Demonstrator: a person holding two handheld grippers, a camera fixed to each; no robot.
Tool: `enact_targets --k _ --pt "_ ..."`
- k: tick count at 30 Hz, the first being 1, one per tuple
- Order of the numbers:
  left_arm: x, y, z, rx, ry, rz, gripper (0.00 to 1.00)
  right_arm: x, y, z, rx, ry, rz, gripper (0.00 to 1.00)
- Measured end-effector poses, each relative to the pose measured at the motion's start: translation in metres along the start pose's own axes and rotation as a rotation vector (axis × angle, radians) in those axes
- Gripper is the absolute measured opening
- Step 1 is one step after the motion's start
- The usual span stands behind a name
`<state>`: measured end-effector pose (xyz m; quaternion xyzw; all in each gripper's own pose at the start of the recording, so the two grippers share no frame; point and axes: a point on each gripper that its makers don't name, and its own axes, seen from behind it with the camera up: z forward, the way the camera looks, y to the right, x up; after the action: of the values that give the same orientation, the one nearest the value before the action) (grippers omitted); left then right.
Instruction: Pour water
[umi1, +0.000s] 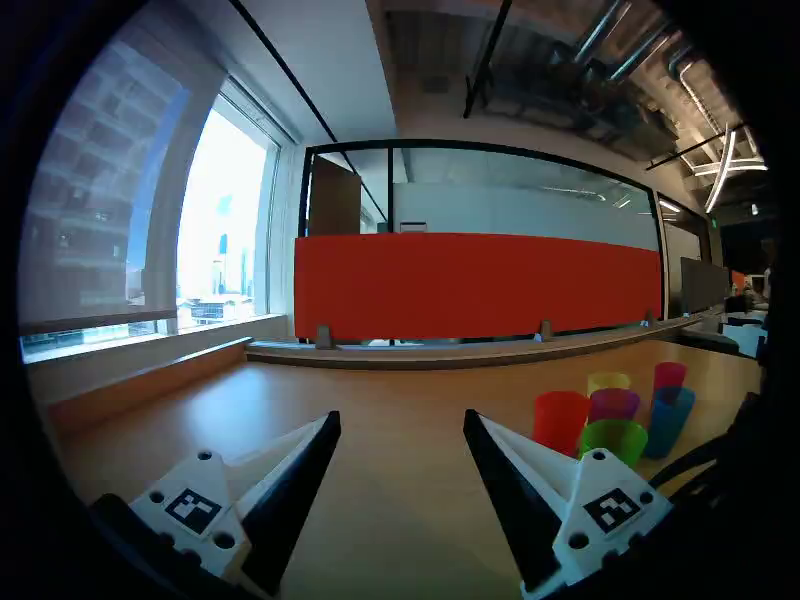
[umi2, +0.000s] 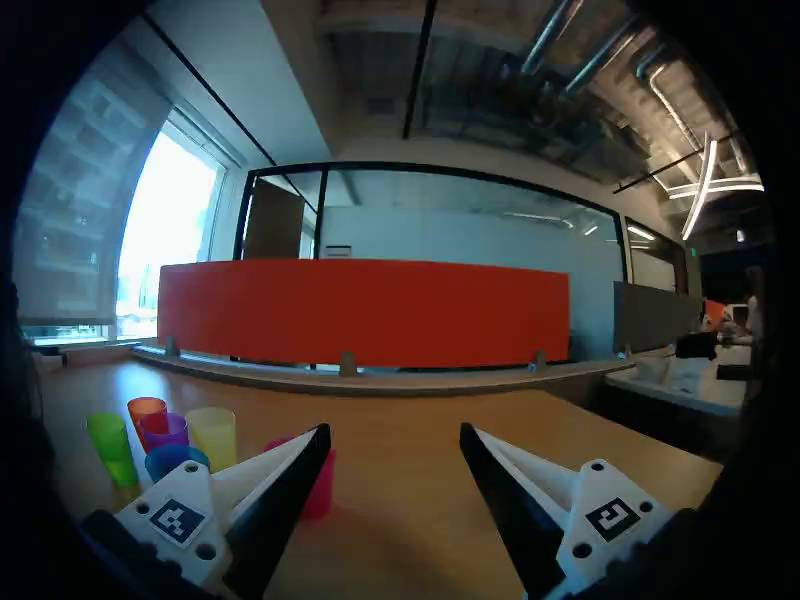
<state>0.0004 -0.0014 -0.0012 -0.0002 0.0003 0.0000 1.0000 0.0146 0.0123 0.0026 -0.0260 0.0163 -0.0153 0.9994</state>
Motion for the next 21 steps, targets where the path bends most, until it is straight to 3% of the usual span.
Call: enact_targets --k 21 --pt "0.0 0.001 0.0 0.0 0.0 0.0 0.91 -0.013 -0.004 -0.002 0.019 -0.031 0.027 1.0"
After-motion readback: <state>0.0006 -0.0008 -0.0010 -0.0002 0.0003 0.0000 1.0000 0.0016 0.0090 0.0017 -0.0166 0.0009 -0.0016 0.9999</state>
